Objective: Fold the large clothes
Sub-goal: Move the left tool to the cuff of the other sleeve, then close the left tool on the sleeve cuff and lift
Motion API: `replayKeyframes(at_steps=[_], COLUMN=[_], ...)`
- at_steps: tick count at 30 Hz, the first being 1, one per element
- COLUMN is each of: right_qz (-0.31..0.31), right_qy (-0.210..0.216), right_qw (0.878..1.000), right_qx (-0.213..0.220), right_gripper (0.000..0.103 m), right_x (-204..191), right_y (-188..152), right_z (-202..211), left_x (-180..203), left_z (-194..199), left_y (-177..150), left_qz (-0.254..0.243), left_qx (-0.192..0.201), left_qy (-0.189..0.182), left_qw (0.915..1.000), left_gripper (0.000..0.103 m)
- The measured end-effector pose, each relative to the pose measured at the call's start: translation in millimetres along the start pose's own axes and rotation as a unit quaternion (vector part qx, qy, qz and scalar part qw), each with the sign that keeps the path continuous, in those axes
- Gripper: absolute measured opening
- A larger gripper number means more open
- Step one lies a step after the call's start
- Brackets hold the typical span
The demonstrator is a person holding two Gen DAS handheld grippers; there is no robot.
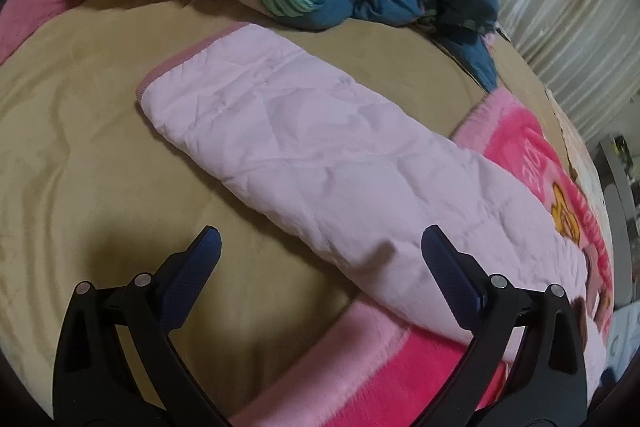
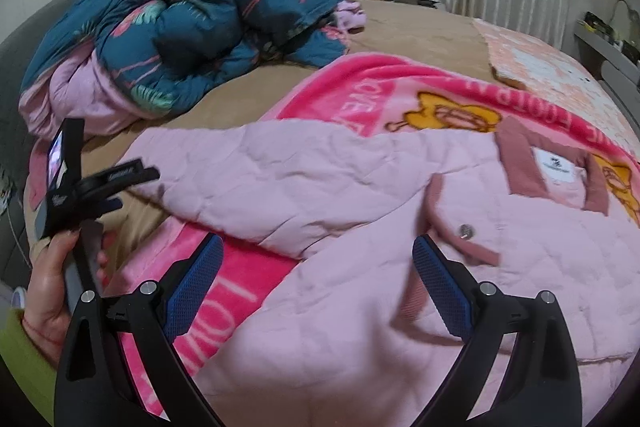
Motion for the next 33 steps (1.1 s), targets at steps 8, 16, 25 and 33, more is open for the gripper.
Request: replayKeyframes(at_steps=[8,16,25,33], right_qz=[0.008,0.006,-0.024,-0.059], right_qy=[-0.003,-0.01,-0.017,-0.038], right_qw=[1.0,1.0,1.0,0.997], right_qx=[-0.017,-0.022,-0.001,0.029], right_gripper=[0.095,0.095,0.095,0.095], right_x=[6,25,47,80], right_y=[-17,-23,-23,-24], right_z=[-11,-11,18,66], left_x=[-31,-39,-17,66], left_z=[-34,-46,26,109], left_y=[18,34,63,62], left_qz=[0.057,0.08,0.07,-0.03], left_qx=[-0.011,0.021,0.139,0.19], left_qy=[0.004,0.011,-0.073,-0.148], left_qw=[0.9983,0.9965,0.9851,0.9701], left_gripper=[0.094,0.071,0.012,0.011])
Point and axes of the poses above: each gripper's, at about its wrist camera, not at the fingertips, and z roughly against the way its jaws point, x to its right, y to its top, the point moved 4 cm from there along -z, roughly the way its jaws point, and after that the axes turned 6 degrees about -z, right-handed, at the moved point
